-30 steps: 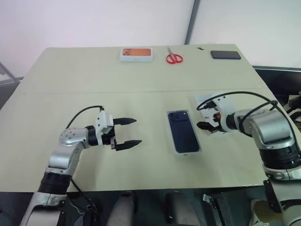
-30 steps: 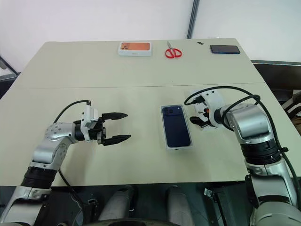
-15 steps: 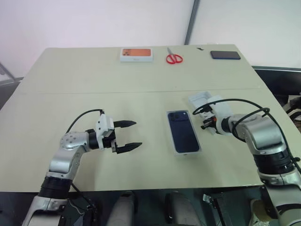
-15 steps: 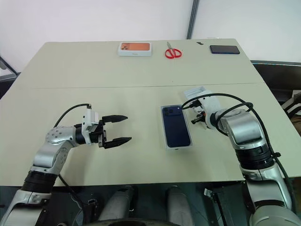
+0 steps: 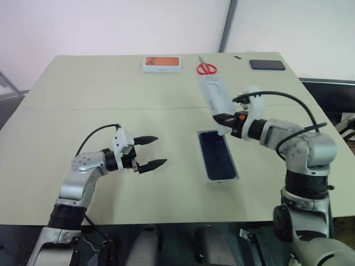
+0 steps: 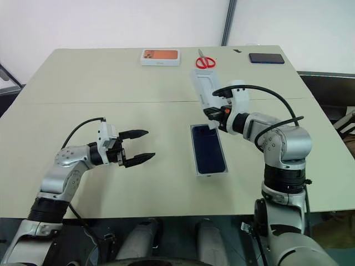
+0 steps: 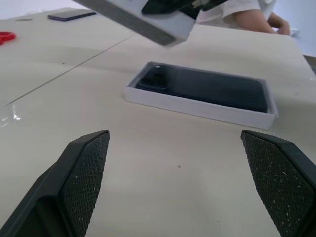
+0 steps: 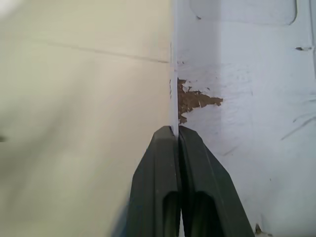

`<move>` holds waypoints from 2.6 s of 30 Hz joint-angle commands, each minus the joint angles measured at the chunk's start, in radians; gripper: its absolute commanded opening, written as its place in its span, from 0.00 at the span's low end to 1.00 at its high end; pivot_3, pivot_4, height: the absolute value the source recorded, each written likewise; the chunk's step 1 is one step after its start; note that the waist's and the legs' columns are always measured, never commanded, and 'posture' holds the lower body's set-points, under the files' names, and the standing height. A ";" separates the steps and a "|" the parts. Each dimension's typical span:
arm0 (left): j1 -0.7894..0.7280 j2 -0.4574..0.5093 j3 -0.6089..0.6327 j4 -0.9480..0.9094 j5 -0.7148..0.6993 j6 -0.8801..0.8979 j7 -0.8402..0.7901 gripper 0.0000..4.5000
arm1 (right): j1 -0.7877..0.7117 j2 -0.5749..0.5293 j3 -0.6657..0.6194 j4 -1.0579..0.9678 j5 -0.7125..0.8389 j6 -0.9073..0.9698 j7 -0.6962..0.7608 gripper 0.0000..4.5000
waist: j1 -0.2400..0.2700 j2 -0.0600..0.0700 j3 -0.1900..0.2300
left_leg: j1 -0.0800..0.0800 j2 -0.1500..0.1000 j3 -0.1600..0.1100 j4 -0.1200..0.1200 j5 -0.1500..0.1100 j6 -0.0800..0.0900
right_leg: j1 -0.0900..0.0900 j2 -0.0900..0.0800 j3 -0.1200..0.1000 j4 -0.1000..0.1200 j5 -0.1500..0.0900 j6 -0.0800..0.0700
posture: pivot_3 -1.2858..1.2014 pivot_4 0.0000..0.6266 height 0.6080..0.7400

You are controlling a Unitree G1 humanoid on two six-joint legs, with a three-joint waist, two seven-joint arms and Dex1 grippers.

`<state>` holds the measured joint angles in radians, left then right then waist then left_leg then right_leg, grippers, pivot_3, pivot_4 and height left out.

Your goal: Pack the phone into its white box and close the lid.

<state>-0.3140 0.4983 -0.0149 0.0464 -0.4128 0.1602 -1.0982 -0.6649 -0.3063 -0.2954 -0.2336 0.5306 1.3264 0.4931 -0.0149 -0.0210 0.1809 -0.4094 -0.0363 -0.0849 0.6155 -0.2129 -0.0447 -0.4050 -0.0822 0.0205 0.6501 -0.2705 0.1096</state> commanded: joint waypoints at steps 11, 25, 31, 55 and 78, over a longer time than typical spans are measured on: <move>-0.031 -0.046 0.062 -0.031 -0.074 0.089 0.103 1.00 | 0.141 0.289 -0.276 -0.219 0.418 0.287 -0.077 0.01 | -0.003 0.000 0.000 | 0.000 0.000 0.000 -0.001 0.000 0.000 | -0.001 0.000 0.000 0.001 0.000 0.000 | 0.52 0.24 1.00; 0.010 -0.082 0.027 -0.120 -0.124 0.174 0.122 0.70 | 0.348 0.200 -0.143 -0.173 0.826 0.276 -0.284 0.00 | -0.005 0.001 0.000 | 0.000 0.000 0.000 -0.001 0.000 0.000 | -0.001 0.000 0.001 0.001 0.000 0.000 | 0.52 0.24 1.00; 0.027 -0.119 -0.046 -0.126 -0.071 0.154 0.131 0.04 | 0.368 0.159 -0.084 -0.130 0.852 0.199 -0.365 0.00 | -0.004 0.001 0.000 | 0.001 0.000 0.001 -0.001 0.000 0.000 | 0.000 0.000 0.001 0.001 0.000 0.000 | 0.52 0.24 1.00; -0.176 -0.314 -0.153 0.148 0.040 0.049 0.114 0.00 | 0.377 -0.538 0.077 0.019 0.460 -0.309 0.137 0.65 | 0.000 0.000 0.000 | 0.000 -0.001 0.001 0.003 -0.002 0.003 | 0.003 0.001 -0.001 -0.003 -0.001 0.001 | 0.52 0.24 1.00; -0.228 -0.236 -0.095 0.256 0.104 0.134 0.235 0.00 | 0.370 -0.394 0.350 0.177 -0.285 -1.019 0.201 0.00 | 0.005 0.000 0.000 | 0.000 -0.002 0.000 0.003 -0.002 0.003 | 0.003 0.000 -0.001 -0.002 0.000 0.001 | 0.52 0.24 1.00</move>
<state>-0.5141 0.2583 -0.1142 0.3075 -0.3081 0.2721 -0.8568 -0.2867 -0.6889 0.0633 -0.0446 0.2846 0.3529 0.6960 -0.0098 -0.0206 0.1811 -0.4093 -0.0383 -0.0845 0.6184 -0.2145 -0.0419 -0.4024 -0.0821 0.0199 0.6481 -0.2710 0.1104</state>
